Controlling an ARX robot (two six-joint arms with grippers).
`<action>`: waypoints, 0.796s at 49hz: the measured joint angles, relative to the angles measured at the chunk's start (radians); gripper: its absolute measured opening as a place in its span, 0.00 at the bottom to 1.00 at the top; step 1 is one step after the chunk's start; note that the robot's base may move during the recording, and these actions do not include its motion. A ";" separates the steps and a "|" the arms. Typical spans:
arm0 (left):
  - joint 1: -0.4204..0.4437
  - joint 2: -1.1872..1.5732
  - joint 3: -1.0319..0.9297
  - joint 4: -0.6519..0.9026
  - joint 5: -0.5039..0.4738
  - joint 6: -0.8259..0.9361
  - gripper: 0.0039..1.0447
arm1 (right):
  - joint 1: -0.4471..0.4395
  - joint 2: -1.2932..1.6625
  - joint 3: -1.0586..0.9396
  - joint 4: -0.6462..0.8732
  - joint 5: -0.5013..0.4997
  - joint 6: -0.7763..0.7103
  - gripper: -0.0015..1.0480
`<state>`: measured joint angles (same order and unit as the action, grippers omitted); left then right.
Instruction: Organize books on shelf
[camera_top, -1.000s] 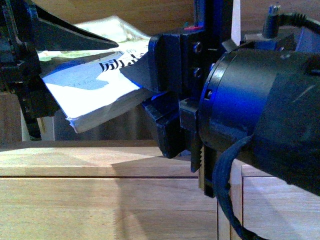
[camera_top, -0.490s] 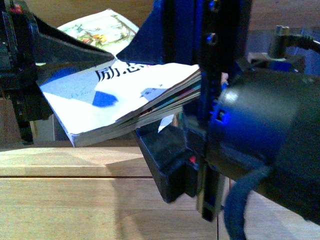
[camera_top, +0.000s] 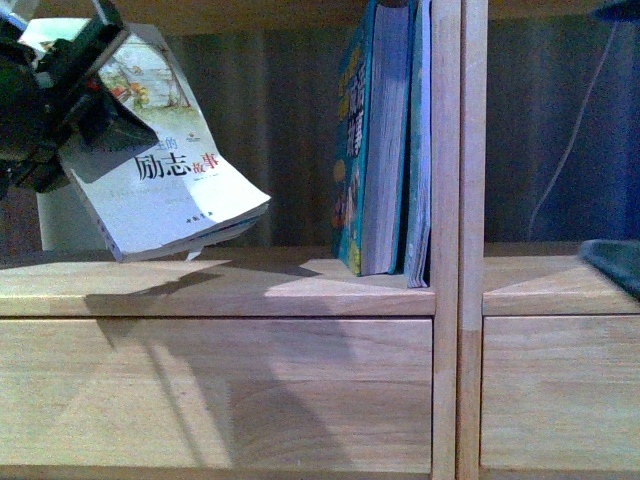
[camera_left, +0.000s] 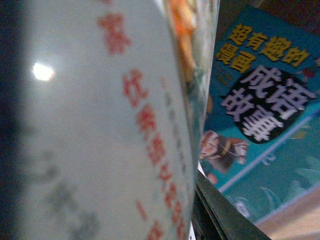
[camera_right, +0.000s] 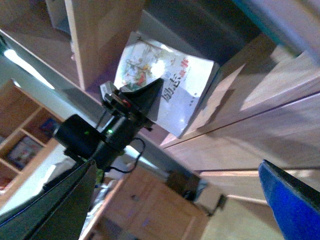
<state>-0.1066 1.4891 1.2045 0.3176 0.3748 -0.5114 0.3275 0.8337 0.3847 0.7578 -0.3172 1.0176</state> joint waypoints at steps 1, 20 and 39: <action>-0.008 0.019 0.028 -0.017 -0.035 0.053 0.17 | -0.032 -0.049 -0.003 -0.056 -0.010 -0.048 0.93; -0.176 0.281 0.358 -0.097 -0.359 0.619 0.17 | -0.207 -0.284 -0.026 -0.303 -0.043 -0.454 0.93; -0.269 0.479 0.462 0.004 -0.537 0.868 0.17 | -0.209 -0.284 -0.026 -0.303 -0.042 -0.466 0.93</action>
<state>-0.3752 1.9678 1.6669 0.3218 -0.1619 0.3569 0.1184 0.5495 0.3584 0.4553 -0.3595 0.5514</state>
